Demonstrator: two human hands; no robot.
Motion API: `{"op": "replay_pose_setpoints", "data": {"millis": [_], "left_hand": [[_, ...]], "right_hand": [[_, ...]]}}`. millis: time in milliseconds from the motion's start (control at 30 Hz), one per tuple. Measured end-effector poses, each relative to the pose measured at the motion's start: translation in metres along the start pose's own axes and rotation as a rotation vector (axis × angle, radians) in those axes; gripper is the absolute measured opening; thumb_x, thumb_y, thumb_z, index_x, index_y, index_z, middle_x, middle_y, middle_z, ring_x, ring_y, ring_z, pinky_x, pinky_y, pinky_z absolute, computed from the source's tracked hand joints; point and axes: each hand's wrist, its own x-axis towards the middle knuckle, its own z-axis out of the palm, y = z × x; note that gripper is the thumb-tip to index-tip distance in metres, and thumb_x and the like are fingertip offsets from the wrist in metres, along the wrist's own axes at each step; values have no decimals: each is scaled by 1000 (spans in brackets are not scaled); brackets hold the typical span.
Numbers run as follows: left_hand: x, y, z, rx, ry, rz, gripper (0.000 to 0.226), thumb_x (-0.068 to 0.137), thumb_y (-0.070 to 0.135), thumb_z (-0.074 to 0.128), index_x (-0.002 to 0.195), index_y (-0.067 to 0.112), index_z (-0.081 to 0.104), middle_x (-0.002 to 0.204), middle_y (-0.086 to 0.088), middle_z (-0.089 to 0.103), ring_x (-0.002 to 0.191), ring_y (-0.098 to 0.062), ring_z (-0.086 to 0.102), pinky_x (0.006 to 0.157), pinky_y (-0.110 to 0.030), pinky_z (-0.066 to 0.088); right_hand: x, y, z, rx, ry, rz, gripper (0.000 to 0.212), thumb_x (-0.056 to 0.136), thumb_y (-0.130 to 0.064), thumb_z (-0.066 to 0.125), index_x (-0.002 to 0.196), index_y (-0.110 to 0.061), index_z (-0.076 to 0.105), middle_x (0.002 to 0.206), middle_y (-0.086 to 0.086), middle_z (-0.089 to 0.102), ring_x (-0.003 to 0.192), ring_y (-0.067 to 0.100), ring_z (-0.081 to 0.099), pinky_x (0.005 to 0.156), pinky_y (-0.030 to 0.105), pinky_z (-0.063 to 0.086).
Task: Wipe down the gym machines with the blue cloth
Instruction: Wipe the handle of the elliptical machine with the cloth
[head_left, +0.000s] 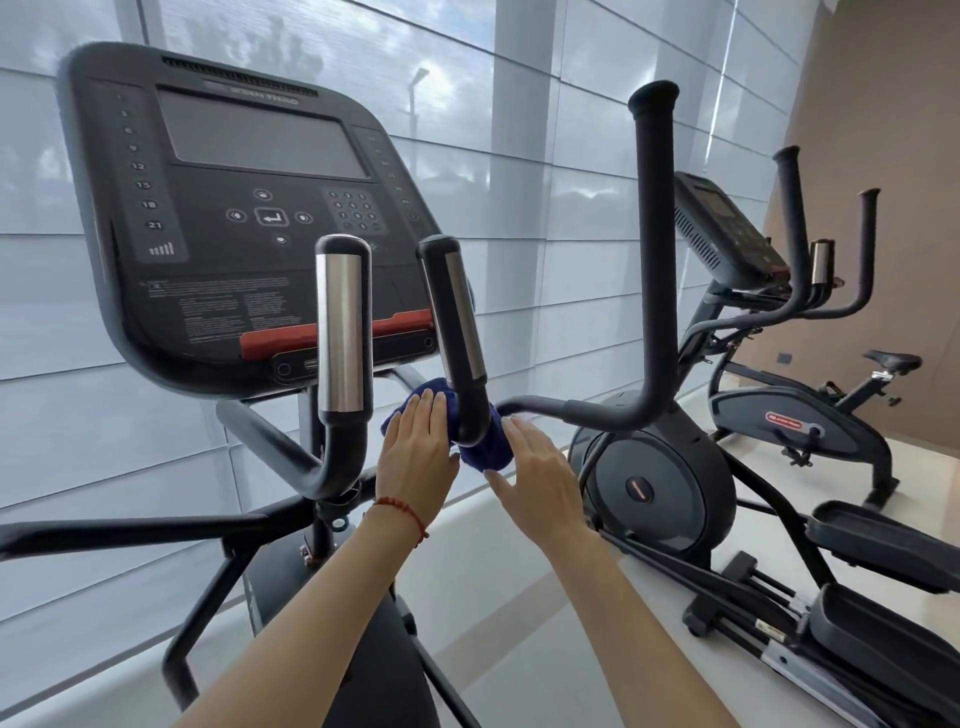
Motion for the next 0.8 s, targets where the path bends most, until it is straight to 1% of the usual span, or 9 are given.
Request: {"op": "replay_pose_setpoints", "data": {"millis": [200,333,500,700,800], "left_hand": [[12,-3,10,-12,-19,-31,57,60,6,85,110,-4,60,112,-22,63,107,-36,59,91,-48,49],[13,-4,12,-26,-9,-26,57,58,-2,85,109,-6,60,110,-23,64,105,-37,60,93,-45,45],[9,-4,8,-75,28,-11,52,59,-10,81,107,-10,62,106,-26,65,99,-39,63,86,-45,47],[3,-3,4,-18,55,30,52,55,-11,82,104,-12,62,100,-27,66,91,-39,66,79,-48,51],[-2,-2,0,-5,70,35,53,54,-11,82,102,-13,62,97,-28,66,88,-40,66,77,-48,52]], "right_hand": [[0,4,3,3,-6,-8,62,82,-26,68,136,-9,42,134,7,51,127,23,44,106,35,37],[0,2,5,10,-6,-7,62,82,-25,68,136,-10,41,135,7,51,128,22,44,106,35,36],[-5,4,7,-2,-15,-6,64,80,-25,70,136,-10,42,135,7,51,127,24,45,106,39,39],[-15,3,2,-10,-22,-14,64,82,-24,68,137,-9,40,138,7,48,130,23,42,107,34,32],[-20,3,0,-33,-10,-24,63,81,-24,70,136,-8,43,137,8,49,128,25,44,106,34,33]]}}
